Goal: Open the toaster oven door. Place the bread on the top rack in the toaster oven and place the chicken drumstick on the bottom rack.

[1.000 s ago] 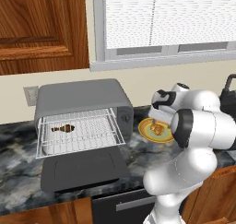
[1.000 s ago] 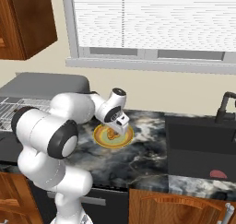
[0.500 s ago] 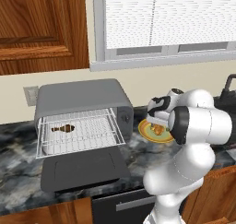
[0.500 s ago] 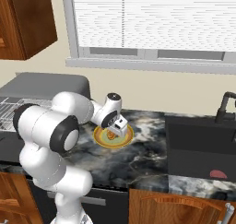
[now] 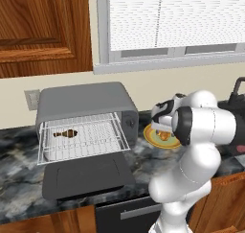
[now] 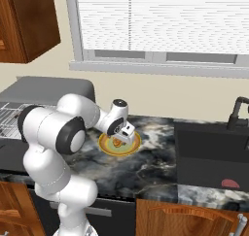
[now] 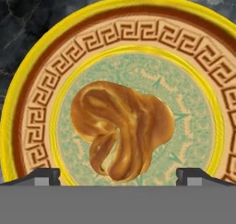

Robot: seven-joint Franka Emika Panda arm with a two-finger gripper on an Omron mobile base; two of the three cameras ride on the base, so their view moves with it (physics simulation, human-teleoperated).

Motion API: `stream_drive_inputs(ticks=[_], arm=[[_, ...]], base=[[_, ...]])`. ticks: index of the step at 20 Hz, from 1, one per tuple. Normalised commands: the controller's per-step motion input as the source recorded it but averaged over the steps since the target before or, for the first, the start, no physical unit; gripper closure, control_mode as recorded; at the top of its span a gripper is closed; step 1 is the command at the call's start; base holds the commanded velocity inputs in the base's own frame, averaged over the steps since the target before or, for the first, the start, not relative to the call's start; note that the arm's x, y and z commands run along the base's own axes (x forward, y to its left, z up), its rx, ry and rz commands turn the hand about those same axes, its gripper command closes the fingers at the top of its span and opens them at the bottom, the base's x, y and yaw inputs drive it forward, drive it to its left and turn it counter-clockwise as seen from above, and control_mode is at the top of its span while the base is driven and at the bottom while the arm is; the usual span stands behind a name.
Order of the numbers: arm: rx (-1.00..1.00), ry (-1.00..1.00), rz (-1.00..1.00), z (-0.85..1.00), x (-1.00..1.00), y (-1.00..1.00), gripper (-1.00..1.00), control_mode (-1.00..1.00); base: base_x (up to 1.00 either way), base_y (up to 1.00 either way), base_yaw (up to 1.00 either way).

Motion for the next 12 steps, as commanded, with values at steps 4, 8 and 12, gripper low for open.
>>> stream_drive_inputs(ticks=[4, 8, 12], arm=[[-0.02, 0.0, 0.06, -0.07, 0.06, 0.0, -1.0, -1.0], [-0.01, 0.0, 0.03, -0.09, 0.03, 0.0, -1.0, -1.0], [-0.02, 0.0, 0.0, -0.1, 0.01, 0.0, -1.0, -1.0]], base=[[0.0, 0.0, 0.0], [0.0, 0.0, 0.0], [0.0, 0.0, 0.0]])
